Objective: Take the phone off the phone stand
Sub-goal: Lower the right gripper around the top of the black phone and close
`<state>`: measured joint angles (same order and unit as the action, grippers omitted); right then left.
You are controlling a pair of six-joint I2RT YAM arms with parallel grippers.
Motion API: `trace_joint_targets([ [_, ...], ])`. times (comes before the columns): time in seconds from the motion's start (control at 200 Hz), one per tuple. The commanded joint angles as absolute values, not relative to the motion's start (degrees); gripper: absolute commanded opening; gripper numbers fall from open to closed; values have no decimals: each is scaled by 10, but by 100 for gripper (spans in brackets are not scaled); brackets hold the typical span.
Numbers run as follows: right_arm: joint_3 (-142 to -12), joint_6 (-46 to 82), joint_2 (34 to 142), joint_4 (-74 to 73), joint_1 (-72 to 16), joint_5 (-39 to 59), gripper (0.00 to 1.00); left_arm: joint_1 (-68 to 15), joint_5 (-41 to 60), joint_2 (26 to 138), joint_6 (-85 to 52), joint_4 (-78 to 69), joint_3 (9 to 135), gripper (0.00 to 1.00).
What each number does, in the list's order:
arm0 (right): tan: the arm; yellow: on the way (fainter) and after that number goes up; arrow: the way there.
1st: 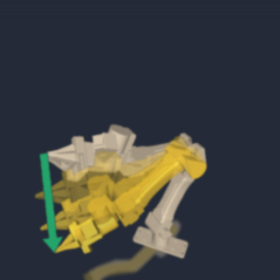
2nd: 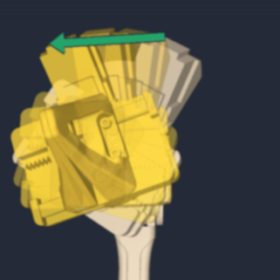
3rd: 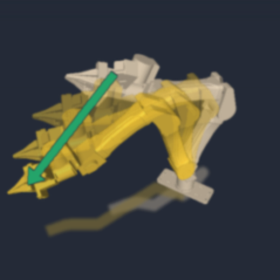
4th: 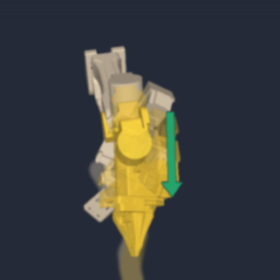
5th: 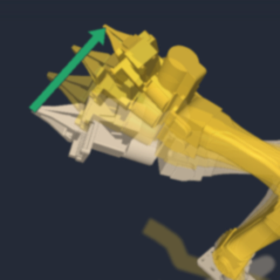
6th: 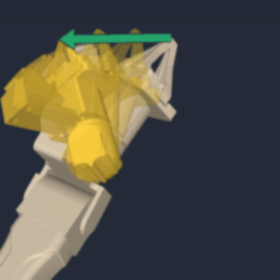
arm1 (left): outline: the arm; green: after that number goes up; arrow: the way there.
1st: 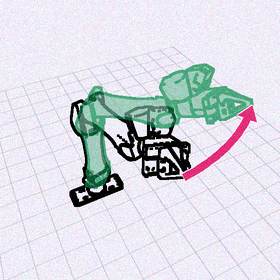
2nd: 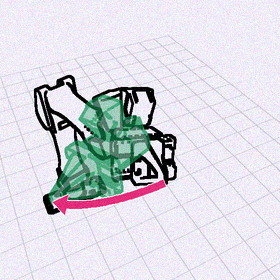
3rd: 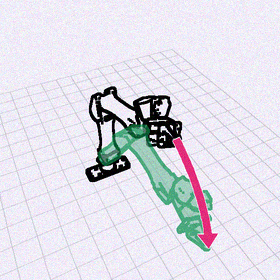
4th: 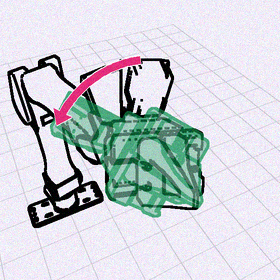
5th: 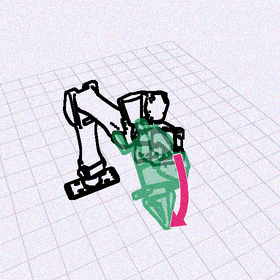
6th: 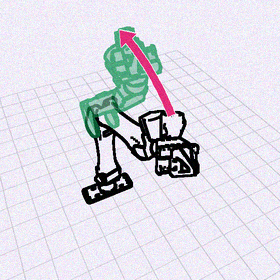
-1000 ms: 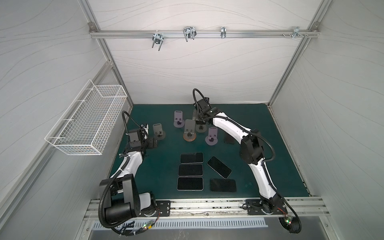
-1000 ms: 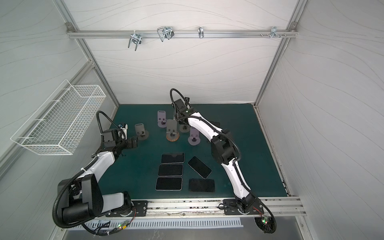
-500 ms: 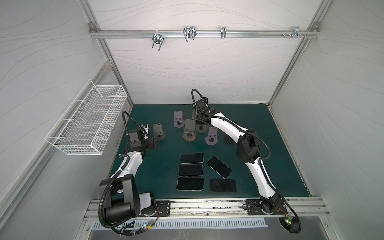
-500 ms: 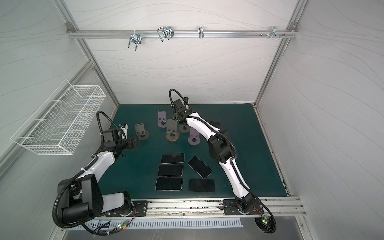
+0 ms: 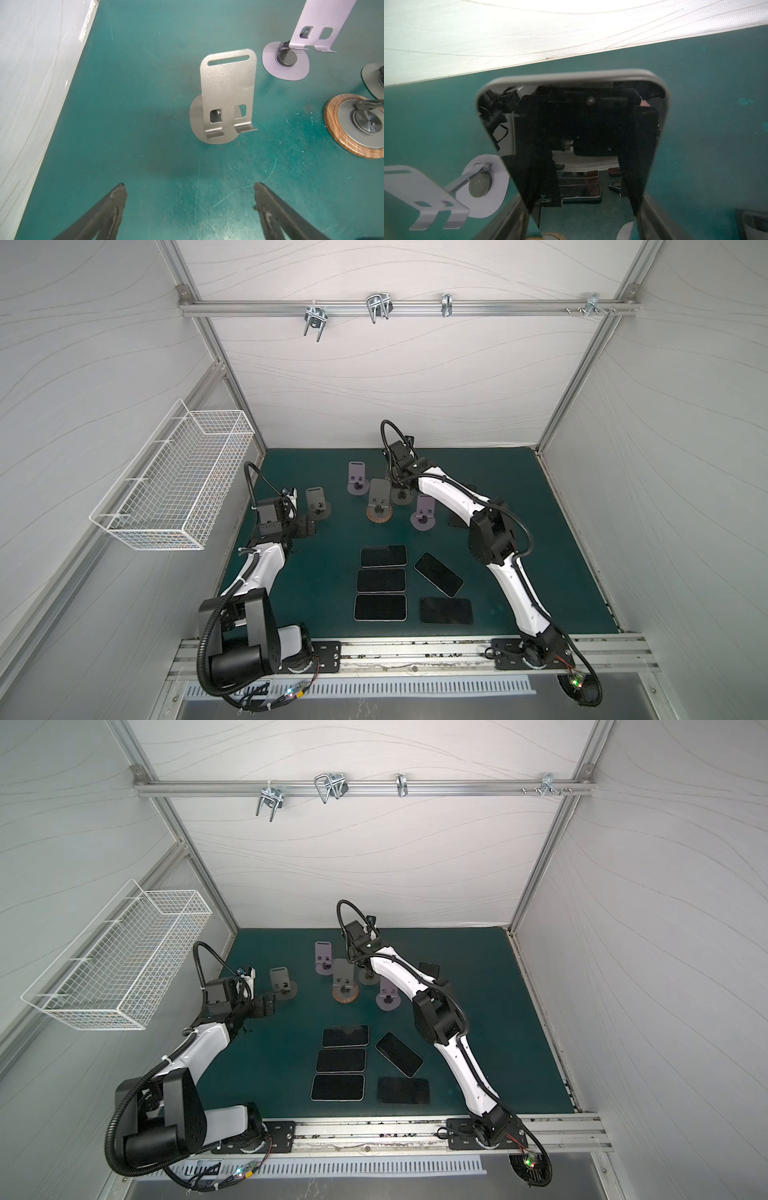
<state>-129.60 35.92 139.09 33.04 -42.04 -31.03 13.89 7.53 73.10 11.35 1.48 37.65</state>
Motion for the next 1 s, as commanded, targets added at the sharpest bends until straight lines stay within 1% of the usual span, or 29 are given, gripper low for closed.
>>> trace_joint_targets([
  [0.0,-1307,363,1392,326,-425,-319,71,141,81,733,119,3,386,97],
  [0.755,-1276,339,1326,298,-427,-328,63,141,88,734,122,5,388,96],
  [0.996,-1260,333,1299,293,-425,-333,62,141,89,733,122,6,387,96],
])
